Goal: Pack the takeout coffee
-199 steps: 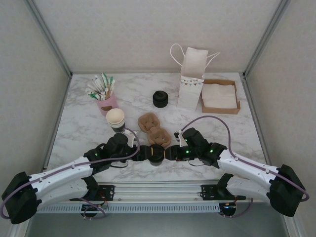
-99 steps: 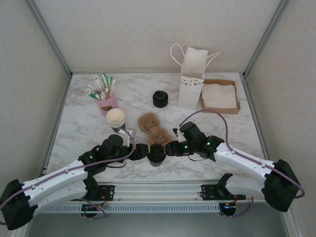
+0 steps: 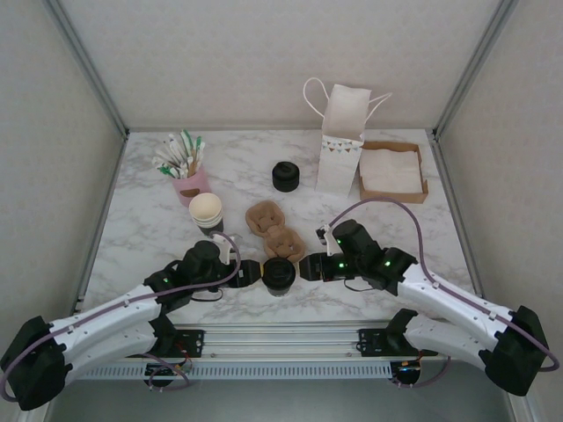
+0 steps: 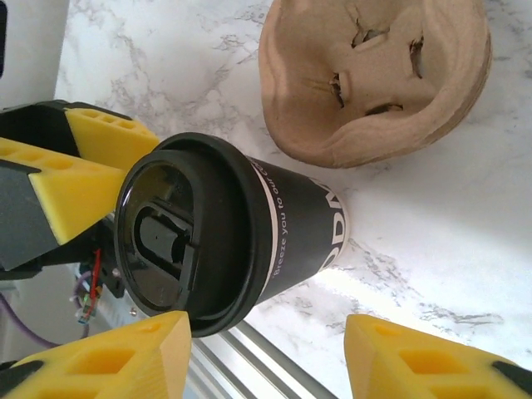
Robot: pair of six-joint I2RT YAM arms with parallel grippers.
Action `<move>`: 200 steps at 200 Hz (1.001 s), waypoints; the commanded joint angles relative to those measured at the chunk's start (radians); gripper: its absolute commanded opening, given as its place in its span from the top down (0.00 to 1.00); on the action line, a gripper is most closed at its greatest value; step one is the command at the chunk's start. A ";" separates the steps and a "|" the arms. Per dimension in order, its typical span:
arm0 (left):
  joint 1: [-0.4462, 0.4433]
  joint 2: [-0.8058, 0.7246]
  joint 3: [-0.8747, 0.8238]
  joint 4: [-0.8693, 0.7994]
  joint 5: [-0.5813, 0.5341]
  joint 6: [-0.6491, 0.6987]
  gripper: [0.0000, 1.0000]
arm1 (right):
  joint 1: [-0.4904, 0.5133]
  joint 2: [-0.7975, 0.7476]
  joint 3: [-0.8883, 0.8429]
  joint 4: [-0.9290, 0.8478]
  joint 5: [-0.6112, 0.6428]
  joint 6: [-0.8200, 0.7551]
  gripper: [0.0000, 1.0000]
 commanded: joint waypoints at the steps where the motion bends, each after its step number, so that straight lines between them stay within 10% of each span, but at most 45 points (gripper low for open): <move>1: 0.014 0.022 -0.016 0.050 0.055 -0.006 0.47 | -0.006 -0.017 -0.060 0.048 -0.052 0.053 0.53; 200: 0.017 0.029 -0.039 0.047 0.076 -0.021 0.52 | -0.005 0.130 -0.134 0.144 -0.042 0.082 0.67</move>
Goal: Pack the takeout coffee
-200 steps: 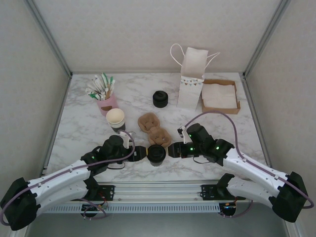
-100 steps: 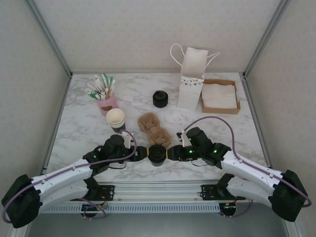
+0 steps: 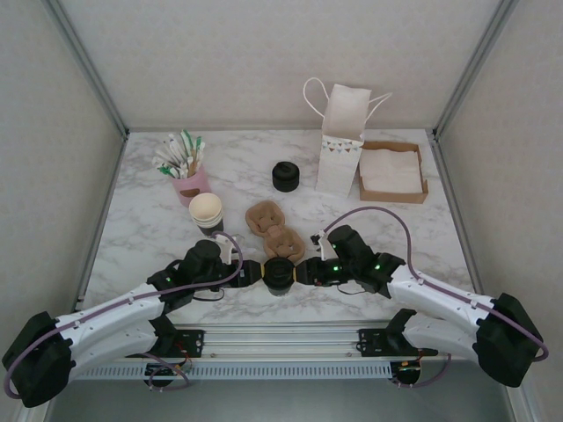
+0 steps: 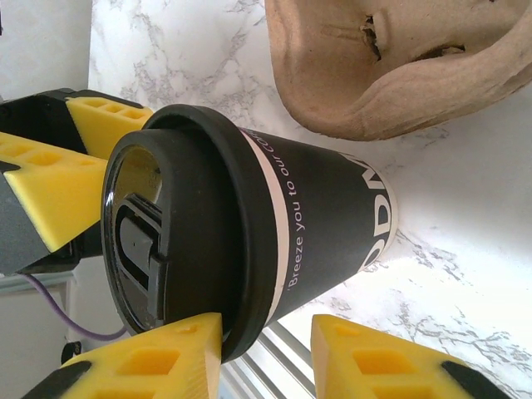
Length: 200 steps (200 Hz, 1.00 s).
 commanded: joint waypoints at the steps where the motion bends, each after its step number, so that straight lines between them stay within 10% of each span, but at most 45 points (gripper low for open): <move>1: 0.005 -0.007 -0.021 -0.015 0.021 -0.007 0.52 | -0.004 0.044 -0.025 -0.084 0.079 -0.024 0.67; 200: 0.012 -0.106 0.004 -0.090 -0.026 -0.015 0.48 | -0.002 0.002 0.109 -0.163 0.059 -0.073 0.58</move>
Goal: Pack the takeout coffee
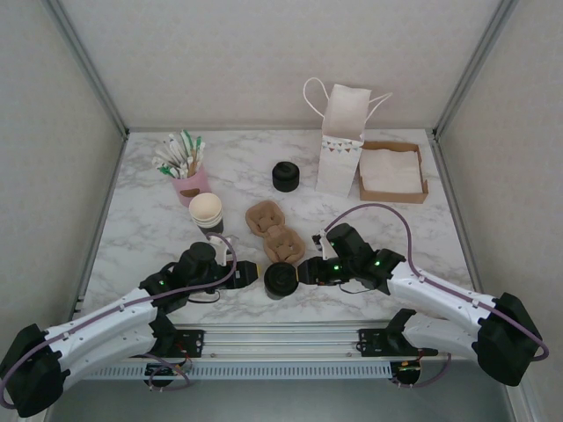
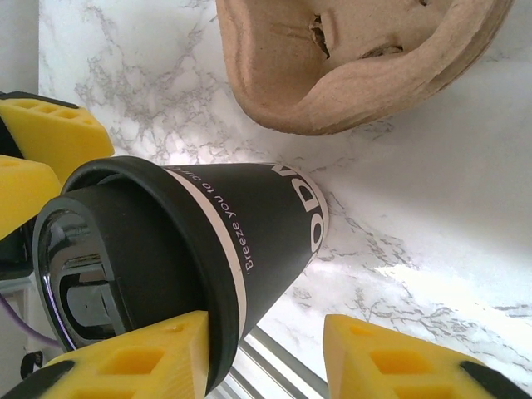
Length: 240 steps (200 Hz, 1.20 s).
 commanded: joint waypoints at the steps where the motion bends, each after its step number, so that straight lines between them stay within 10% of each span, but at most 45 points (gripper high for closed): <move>1: 0.008 -0.011 0.004 0.007 0.008 -0.004 0.48 | 0.000 -0.003 0.051 -0.024 -0.001 -0.023 0.58; 240: 0.009 0.048 -0.034 0.066 0.056 -0.010 0.50 | 0.020 0.031 0.061 -0.033 0.014 -0.022 0.62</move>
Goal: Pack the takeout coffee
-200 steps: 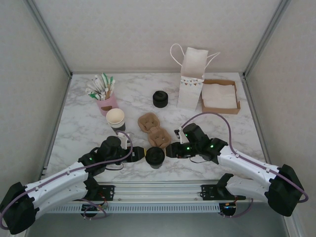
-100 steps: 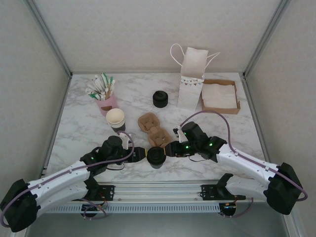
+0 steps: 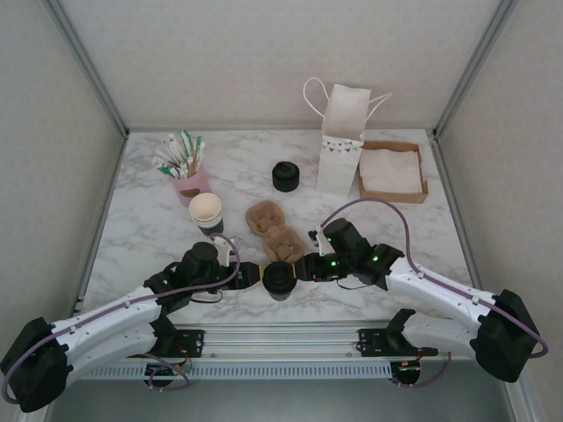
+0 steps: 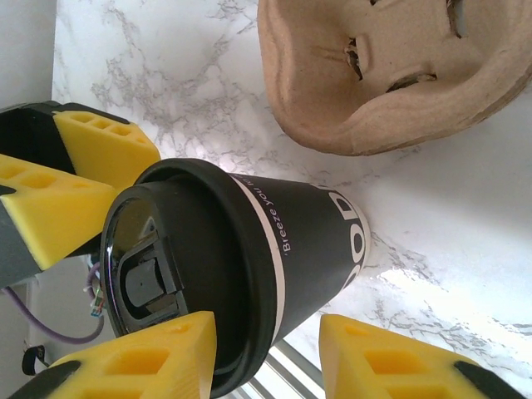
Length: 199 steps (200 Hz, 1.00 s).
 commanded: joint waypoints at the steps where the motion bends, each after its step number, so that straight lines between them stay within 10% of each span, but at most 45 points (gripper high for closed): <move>1: 0.006 -0.004 -0.013 -0.014 0.002 -0.005 0.50 | 0.009 0.002 -0.003 -0.007 0.013 0.001 0.62; 64: 0.011 -0.077 0.130 -0.163 -0.161 0.059 0.40 | 0.009 -0.101 0.088 -0.186 0.160 -0.043 0.57; 119: 0.012 -0.105 0.368 -0.289 -0.327 0.161 0.11 | 0.008 -0.199 0.222 -0.378 0.356 -0.129 0.48; 199: 0.012 -0.105 0.476 -0.271 -0.486 0.252 0.00 | 0.007 -0.273 0.346 -0.507 0.583 -0.219 0.01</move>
